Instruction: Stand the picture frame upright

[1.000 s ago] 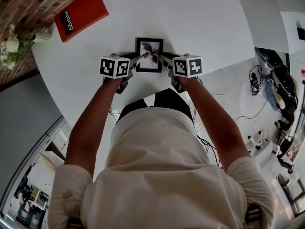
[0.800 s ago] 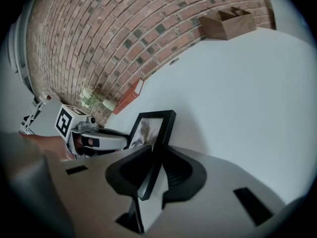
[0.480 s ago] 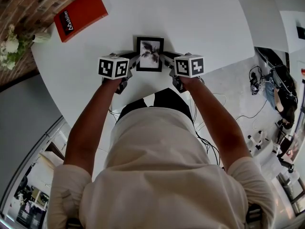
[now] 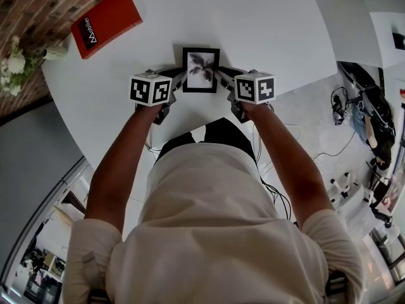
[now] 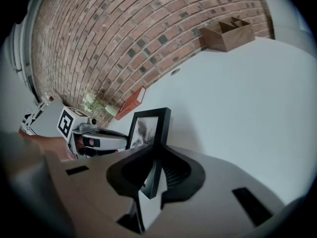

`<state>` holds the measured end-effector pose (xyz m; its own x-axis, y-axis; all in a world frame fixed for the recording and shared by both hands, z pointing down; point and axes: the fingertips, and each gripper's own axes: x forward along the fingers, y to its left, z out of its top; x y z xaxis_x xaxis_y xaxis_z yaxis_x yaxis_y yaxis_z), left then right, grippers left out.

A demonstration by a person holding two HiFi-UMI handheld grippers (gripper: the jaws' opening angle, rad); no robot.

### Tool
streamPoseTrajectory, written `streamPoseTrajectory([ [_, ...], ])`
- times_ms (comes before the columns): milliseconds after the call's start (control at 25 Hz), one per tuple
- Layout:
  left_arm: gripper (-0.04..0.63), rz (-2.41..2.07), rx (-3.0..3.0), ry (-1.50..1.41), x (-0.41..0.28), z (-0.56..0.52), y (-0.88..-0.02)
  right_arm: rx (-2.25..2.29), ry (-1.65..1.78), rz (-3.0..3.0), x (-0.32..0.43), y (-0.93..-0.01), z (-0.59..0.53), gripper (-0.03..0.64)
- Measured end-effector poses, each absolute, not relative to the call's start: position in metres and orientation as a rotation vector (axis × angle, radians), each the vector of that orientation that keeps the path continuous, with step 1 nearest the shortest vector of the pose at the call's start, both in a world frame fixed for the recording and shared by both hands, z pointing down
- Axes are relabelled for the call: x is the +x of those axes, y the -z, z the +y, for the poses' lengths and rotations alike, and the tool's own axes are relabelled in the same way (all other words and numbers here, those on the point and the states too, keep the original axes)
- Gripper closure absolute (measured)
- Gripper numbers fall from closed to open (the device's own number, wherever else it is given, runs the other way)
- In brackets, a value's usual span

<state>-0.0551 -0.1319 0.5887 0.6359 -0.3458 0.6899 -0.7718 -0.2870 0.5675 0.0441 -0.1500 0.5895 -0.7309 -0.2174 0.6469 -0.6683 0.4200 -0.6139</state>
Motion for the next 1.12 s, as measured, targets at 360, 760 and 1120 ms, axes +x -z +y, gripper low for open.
streamPoseTrajectory([
  [360,0.548,-0.888,1.917,-0.552,-0.052,-0.142,-0.583,0.740,-1.181,-2.250,0.048,-0.578,-0.161,0.563],
  [760,0.551,-0.898,1.950,-0.568,-0.051,-0.153,-0.579,0.726,-1.047,-2.322,0.048,-0.564,-0.176,0.568],
  [1120,0.555,-0.894,1.983,-0.566,-0.047,-0.163,-0.576,0.726,-0.981,-2.350,0.051,-0.559,-0.189,0.569],
])
